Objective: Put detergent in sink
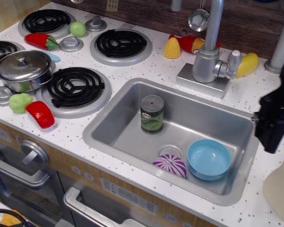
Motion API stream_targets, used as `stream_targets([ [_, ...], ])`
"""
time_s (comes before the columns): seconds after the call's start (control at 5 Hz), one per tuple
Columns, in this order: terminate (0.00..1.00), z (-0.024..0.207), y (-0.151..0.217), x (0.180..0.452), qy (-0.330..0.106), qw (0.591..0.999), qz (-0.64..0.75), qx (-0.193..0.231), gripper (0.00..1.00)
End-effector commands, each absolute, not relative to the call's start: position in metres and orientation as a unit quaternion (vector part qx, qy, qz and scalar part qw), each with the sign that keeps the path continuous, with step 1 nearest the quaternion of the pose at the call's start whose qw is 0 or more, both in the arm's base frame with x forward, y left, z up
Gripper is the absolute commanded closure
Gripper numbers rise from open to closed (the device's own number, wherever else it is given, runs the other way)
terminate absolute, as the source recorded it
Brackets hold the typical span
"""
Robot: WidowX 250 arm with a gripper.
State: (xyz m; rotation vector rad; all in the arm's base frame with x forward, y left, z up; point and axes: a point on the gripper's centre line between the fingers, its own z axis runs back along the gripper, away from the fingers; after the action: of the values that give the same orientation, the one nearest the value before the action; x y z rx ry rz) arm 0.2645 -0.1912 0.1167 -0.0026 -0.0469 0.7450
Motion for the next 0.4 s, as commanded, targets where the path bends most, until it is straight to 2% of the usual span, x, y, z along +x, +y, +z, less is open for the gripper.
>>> stream_targets([
  [0.0,0.0,0.143,-0.213,0.271,-0.032,0.918,0.394,-0.018,0.0],
  [0.2,0.0,0.135,-0.223,0.27,-0.049,0.915,0.4,-0.015,0.0],
])
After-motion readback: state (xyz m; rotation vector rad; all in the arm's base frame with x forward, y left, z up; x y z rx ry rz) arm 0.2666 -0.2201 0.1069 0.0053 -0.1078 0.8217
